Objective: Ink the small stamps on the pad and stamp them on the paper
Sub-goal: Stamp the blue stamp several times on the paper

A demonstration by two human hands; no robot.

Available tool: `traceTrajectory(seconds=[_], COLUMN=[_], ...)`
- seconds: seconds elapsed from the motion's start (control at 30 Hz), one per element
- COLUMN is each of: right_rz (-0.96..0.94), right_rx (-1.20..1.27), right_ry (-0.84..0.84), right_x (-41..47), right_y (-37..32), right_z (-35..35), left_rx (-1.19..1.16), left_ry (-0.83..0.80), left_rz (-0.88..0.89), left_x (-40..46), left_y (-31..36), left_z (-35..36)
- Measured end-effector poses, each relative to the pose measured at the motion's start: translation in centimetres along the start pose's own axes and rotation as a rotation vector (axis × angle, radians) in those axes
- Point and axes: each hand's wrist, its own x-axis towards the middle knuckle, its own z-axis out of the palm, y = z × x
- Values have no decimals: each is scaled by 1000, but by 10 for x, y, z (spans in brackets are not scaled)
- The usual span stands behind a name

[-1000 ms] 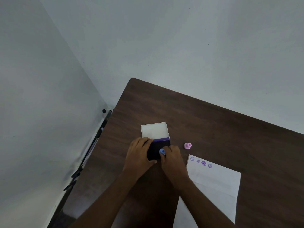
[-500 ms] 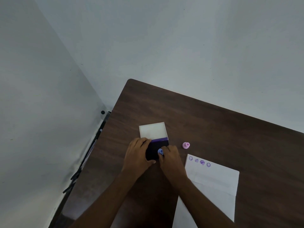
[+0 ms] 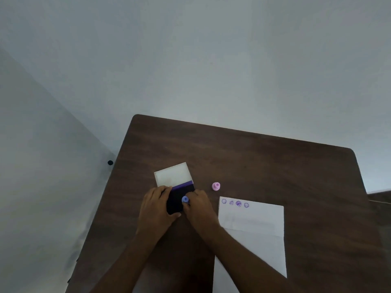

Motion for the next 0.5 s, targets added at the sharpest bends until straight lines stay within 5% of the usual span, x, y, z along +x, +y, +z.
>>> traceTrajectory(seconds=[0.17,0.27,0.5], right_rz=[95,117,448], right_rx=[281,389,735], right_ry=[205,472,662], right_x=[-38,-70,-99], right_y=[29,55,123], right_z=[-9,-23,-47], left_rx=[9,-96,-141], left_ry=[49,90,-331], left_rz=[12,116,179], left_x=[-7,-15,10], left_y=[18,44,140], left_z=[-12,-11,20])
